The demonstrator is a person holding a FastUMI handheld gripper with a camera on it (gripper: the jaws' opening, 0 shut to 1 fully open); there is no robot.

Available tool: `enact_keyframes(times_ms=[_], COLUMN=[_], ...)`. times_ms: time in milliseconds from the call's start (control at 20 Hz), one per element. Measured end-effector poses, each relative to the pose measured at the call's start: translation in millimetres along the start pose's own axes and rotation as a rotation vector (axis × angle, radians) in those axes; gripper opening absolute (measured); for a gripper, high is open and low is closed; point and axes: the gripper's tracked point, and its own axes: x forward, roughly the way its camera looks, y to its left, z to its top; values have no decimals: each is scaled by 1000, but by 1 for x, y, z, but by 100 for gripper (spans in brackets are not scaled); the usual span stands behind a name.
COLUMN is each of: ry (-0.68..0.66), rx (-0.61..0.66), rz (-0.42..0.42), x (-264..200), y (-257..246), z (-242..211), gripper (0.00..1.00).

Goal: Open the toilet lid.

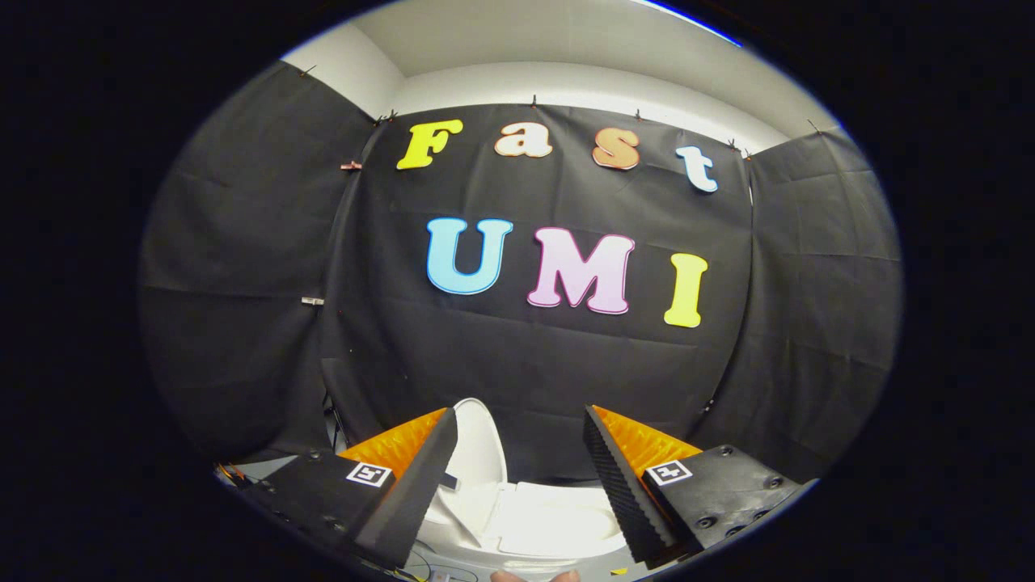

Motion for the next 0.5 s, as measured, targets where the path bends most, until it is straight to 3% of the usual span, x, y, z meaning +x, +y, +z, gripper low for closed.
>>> enact_keyframes(times_ms=[500], ry=[-70], rx=[56], rz=[-79], x=[-76], y=[-128], z=[-5], gripper=[98])
